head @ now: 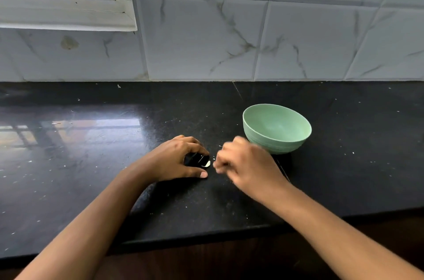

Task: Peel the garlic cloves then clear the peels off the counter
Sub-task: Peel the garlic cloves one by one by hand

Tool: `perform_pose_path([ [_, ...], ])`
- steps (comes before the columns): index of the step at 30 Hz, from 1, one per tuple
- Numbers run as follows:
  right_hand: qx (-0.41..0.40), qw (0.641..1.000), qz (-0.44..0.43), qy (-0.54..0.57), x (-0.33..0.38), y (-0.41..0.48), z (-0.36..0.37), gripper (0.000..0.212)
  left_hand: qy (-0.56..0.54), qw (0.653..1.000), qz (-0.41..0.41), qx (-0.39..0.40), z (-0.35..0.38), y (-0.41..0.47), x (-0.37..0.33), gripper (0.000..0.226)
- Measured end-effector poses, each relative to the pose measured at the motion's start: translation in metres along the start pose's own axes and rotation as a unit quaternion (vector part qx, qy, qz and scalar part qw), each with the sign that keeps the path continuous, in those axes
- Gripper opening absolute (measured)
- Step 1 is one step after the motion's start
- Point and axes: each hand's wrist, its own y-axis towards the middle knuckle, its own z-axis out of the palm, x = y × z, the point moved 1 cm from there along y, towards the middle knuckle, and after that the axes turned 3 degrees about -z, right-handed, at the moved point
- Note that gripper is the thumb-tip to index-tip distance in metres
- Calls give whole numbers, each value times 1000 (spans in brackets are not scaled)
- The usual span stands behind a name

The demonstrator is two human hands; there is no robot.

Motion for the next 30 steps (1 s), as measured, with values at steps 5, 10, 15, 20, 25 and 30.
perform_pose_path([
  [5,78,996,31,21,6,-4,15,7,-1,1000,7,-7,0,1,-1,75],
  [10,7,997,59,48,5,4,10,5,5,1000,12,-7,-2,-1,-1,73],
  [15,141,981,113,77,4,13,10,4,-1,1000,15,-10,-3,-2,-4,74],
  [20,37,821,307,480,-8,21,0,8,-33,993,41,-107,-5,-4,-7,92],
  [25,40,632,374,677,-13,18,2,10,-132,935,126,-306,-12,-8,-19,47],
  [30,38,570,375,730,-18,18,8,14,-192,915,135,-329,-6,-5,-28,18],
])
